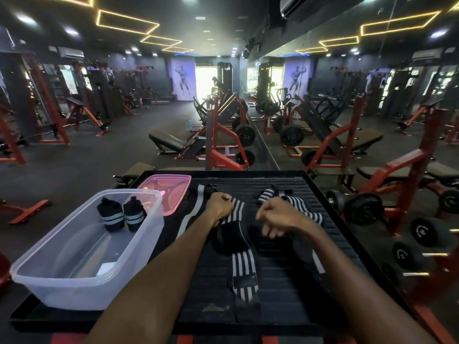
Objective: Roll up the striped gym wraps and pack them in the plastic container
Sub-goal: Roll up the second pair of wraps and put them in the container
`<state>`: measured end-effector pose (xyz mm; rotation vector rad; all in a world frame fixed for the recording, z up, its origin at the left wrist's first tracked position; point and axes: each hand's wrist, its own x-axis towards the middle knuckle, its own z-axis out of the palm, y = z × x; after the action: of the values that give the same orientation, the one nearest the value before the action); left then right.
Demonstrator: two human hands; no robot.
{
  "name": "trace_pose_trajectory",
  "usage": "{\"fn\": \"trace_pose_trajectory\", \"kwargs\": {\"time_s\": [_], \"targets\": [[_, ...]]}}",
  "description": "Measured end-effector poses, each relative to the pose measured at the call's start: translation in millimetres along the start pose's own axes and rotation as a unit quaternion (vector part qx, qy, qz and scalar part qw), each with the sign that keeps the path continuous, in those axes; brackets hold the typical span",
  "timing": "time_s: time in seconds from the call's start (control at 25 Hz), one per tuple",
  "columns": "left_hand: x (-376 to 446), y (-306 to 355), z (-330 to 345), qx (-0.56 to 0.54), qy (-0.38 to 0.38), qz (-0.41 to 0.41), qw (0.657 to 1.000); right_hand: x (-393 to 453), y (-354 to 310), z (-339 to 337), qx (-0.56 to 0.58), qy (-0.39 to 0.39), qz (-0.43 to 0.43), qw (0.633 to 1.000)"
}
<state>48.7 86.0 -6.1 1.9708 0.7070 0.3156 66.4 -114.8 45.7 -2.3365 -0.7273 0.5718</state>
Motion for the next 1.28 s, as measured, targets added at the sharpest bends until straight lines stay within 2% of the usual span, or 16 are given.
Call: {"fn": "trace_pose_trajectory", "kwargs": {"time_s": [0.08, 0.12, 0.16, 0.24, 0.32, 0.4, 0.48, 0.56, 0.64, 0.76, 0.88, 1.0, 1.08, 1.2, 1.28], "targets": [[-7.4, -3.4, -1.8, 0.129, -0.014, 0.024, 0.991, 14.6, 10.9, -18.2, -0.079, 0.224, 0.009, 0.971], [-9.5, -4.7, -2.5, 0.201, -0.017, 0.042, 0.978, 20.2, 19.0, -26.0, -0.139, 0.281, 0.048, 0.948], [-9.2, -7.4, -2.6, 0.263, -0.012, 0.055, 0.963, 24.4, 29.5, -31.9, -0.174, 0.287, 0.107, 0.936], [-12.8, -7.2, -2.3, 0.334, 0.004, 0.071, 0.940, 28.6, 50.2, -40.5, -0.152, 0.226, 0.223, 0.936], [-14.0, -1.2, -2.3, 0.338, 0.005, 0.098, 0.936, 24.1, 65.2, -43.6, -0.118, 0.172, 0.265, 0.941], [-15.2, 7.3, -0.5, 0.317, -0.018, 0.117, 0.941, 23.0, 70.8, -47.3, -0.117, 0.176, 0.243, 0.947], [-16.8, 13.6, 5.2, 0.308, -0.057, 0.124, 0.942, 25.9, 65.4, -51.0, -0.128, 0.214, 0.194, 0.949], [-21.3, 14.2, 18.8, 0.339, -0.107, 0.130, 0.926, 34.8, 55.4, -54.1, -0.050, 0.256, 0.111, 0.959], [-29.9, 11.3, 30.4, 0.404, -0.167, 0.098, 0.894, 40.4, 42.2, -54.3, 0.087, 0.261, 0.033, 0.961], [-32.6, 0.0, 32.5, 0.456, -0.175, 0.087, 0.868, 36.3, 16.4, -43.5, 0.308, 0.166, 0.032, 0.936], [-30.3, -8.1, 22.1, 0.468, -0.156, 0.090, 0.865, 29.5, 4.3, -23.9, 0.363, 0.058, 0.058, 0.928], [-30.2, -3.0, 21.1, 0.428, -0.045, 0.167, 0.887, 20.2, 12.2, -2.2, 0.379, 0.000, 0.090, 0.921], [-35.4, 8.1, 22.4, 0.325, -0.021, 0.176, 0.929, 15.2, 22.6, 11.2, 0.431, 0.004, 0.106, 0.896], [-33.1, 18.1, 28.1, 0.101, -0.052, 0.061, 0.992, 4.0, 37.5, 26.0, 0.488, 0.008, 0.112, 0.865], [-21.6, 17.5, 31.4, -0.096, -0.046, -0.037, 0.994, -5.0, 44.1, 31.3, 0.490, -0.043, 0.099, 0.865]]}}
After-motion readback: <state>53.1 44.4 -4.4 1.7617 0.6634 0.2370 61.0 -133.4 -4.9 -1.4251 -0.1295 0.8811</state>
